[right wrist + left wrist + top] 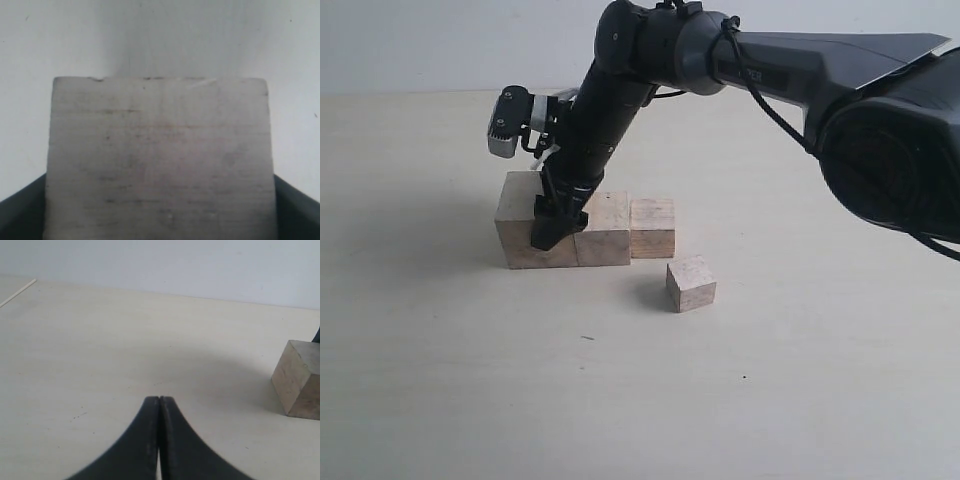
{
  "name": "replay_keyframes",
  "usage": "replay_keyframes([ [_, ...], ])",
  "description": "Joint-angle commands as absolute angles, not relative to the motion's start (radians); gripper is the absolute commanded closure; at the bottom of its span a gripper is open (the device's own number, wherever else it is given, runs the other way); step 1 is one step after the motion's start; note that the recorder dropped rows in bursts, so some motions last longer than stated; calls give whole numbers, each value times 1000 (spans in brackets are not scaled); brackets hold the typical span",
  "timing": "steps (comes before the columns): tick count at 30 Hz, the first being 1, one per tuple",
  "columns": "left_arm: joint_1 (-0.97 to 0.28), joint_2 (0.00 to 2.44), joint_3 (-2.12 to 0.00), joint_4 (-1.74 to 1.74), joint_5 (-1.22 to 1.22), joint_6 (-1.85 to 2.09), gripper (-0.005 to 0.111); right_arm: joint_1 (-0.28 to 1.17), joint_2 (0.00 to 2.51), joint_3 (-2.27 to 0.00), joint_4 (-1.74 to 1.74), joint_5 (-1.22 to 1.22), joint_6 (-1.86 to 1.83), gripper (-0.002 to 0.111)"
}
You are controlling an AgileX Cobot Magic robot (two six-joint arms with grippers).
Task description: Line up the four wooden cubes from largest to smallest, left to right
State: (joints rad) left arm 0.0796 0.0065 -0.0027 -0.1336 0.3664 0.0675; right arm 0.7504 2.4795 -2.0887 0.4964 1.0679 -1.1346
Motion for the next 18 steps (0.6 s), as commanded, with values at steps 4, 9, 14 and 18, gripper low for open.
replay_keyframes([
  [4,79,0,0,-135,356,59,107,748,2473,-2090,496,1102,-1150,40],
  [9,79,0,0,-135,356,59,107,748,2447,-2090,515,1102,-1150,27],
  [14,79,0,0,-135,356,59,107,748,2398,-2090,548,1100,-1138,17],
  [18,79,0,0,-135,356,59,107,748,2344,-2090,548,1100,-1112,16],
])
